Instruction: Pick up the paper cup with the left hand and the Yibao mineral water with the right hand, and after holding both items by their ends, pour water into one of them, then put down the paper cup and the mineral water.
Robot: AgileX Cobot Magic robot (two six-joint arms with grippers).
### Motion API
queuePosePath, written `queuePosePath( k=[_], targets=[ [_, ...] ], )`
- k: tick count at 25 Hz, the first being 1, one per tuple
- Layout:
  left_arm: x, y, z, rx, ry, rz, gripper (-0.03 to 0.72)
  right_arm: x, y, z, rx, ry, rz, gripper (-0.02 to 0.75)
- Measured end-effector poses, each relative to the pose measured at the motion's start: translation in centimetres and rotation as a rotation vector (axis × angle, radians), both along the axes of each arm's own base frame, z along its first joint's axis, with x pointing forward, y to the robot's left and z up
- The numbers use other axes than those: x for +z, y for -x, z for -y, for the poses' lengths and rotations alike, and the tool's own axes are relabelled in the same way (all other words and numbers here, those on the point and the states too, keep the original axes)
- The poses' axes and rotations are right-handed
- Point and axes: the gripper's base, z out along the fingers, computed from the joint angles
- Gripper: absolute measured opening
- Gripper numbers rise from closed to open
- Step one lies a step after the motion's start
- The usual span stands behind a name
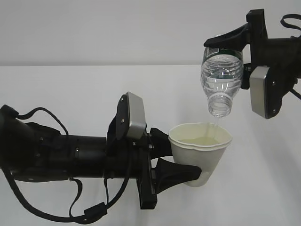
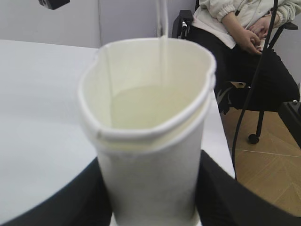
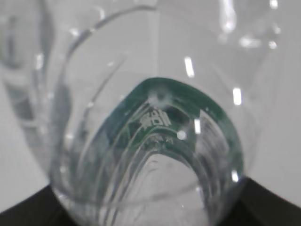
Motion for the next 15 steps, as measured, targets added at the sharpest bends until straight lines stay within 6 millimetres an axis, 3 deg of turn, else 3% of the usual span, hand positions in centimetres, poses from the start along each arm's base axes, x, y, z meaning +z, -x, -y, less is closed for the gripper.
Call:
queuePosePath(
  k=[15],
  targets=[
    [-0.04,-0.01,-0.01,0.002,-0.004,0.0,0.373,0.01,0.01,-0.01,0.002,-0.001,0.0,0.465]
  ],
)
